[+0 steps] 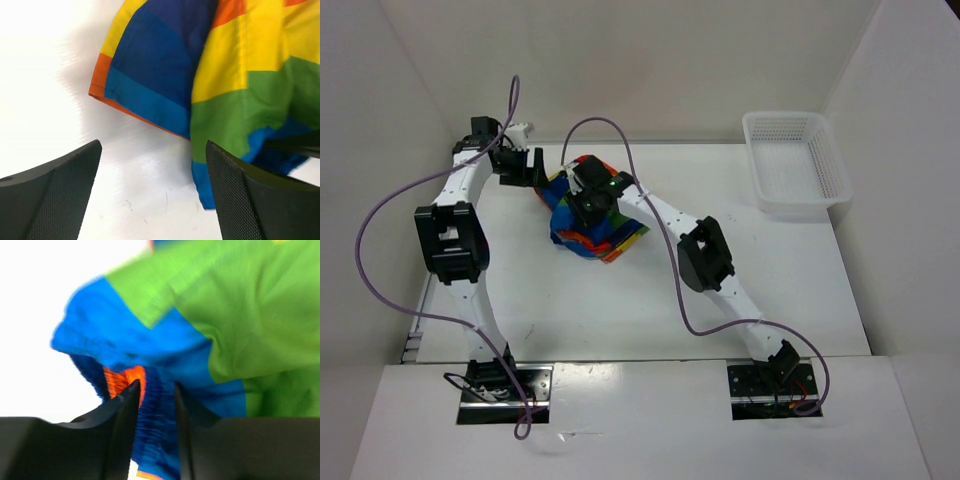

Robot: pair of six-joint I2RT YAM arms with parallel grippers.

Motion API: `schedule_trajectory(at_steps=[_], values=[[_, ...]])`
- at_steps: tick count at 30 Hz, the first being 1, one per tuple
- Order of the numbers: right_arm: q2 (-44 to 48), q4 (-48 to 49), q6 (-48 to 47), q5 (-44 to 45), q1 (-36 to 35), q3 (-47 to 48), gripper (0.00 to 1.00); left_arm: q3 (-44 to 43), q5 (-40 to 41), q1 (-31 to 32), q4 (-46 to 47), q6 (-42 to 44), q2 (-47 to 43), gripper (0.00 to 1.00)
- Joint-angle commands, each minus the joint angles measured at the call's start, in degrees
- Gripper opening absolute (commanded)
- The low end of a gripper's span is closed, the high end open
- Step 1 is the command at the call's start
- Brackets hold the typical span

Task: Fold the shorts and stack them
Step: Fold the shorts

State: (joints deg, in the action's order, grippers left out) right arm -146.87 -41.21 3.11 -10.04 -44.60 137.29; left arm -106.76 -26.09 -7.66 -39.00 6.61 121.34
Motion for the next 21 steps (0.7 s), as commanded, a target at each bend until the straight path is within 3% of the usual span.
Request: schedule_trajectory(at_steps=[1, 3, 7, 14, 16, 21], values=[[6.1, 1.7, -2.1, -1.1, -0.9, 6.9, 0.41, -2.8, -4.6, 0.2, -2.9, 1.3, -5.4, 0.92], [10.9, 1.7, -2.1, 1.1, 0.0, 6.9, 0.41, -2.8, -5.1, 1.2, -2.9, 1.8, -8.0, 0.92], [17.0, 2.8, 1.5, 2.2, 5.7, 2.7, 0.51, -1.6, -5.1, 6.5, -4.5, 5.2, -11.0, 0.93], [17.7, 3.3, 4.9, -1.6, 18.0, -5.2, 0.58, 5.1, -4.4, 16.6, -4.5, 6.2, -8.8, 0.93], [16.2, 3.9, 5.4, -2.9, 21.1, -6.2, 0.61, 6.1, -2.4, 20.5, -4.5, 7.1, -8.8, 0.93], [11.9, 3.9, 3.7, -8.7, 25.4, -9.0, 0.63, 8.5, 12.2, 25.1, -2.8, 8.8, -6.3, 0.90]])
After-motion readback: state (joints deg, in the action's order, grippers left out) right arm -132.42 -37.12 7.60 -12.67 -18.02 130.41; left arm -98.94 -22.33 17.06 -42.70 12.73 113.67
